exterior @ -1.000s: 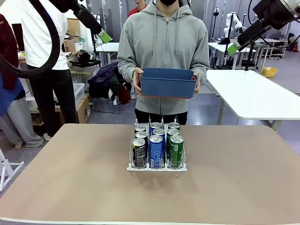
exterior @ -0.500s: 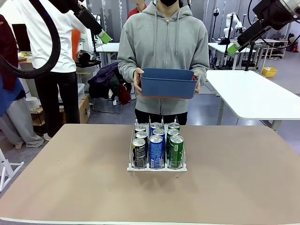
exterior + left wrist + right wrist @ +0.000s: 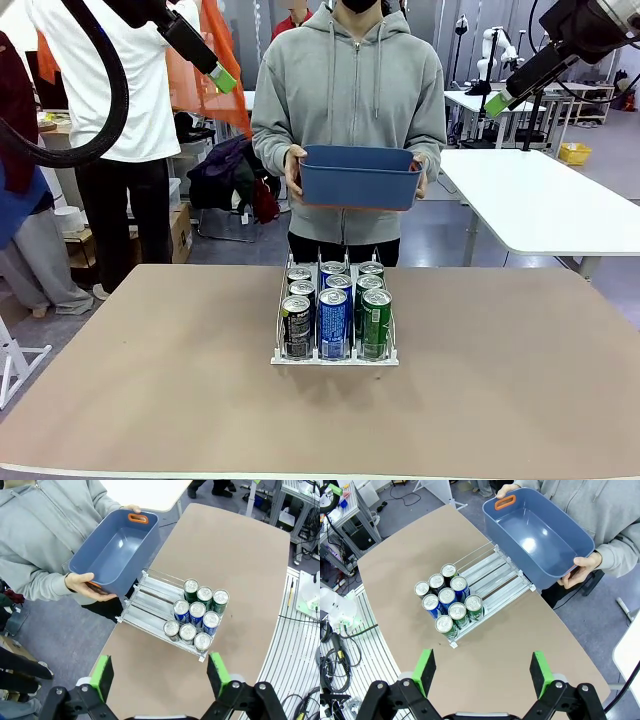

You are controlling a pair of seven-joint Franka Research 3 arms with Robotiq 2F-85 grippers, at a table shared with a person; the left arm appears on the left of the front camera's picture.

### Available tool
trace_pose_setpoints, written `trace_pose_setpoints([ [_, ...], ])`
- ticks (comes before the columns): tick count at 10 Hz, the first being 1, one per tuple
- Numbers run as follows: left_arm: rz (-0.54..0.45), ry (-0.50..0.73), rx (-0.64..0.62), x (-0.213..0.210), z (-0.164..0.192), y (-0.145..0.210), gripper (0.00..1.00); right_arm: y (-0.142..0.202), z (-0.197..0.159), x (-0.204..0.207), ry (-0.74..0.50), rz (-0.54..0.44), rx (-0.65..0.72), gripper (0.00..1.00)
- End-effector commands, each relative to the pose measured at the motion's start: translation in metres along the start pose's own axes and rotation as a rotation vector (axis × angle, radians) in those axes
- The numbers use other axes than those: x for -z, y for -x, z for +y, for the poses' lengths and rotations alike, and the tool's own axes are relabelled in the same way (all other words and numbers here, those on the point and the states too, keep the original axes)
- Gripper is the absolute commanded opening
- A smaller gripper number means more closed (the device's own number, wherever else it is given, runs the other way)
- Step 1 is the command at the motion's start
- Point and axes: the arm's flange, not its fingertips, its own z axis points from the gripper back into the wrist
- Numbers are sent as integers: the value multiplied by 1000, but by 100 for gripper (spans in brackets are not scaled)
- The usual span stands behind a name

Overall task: Fill the beverage cans into the dispenser.
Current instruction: Place the picked Pepsi coke in the line of the Automatic Can Dispenser with the same cans.

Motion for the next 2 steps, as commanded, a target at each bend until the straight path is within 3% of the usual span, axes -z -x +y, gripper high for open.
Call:
trace_pose_setpoints([
  [1, -12, 20, -14, -1, -1, 3, 100, 1, 0, 0, -11, -5, 2, 100],
  [2, -12, 20, -14, -1, -1, 3, 100, 1, 0, 0, -11, -5, 2, 100],
])
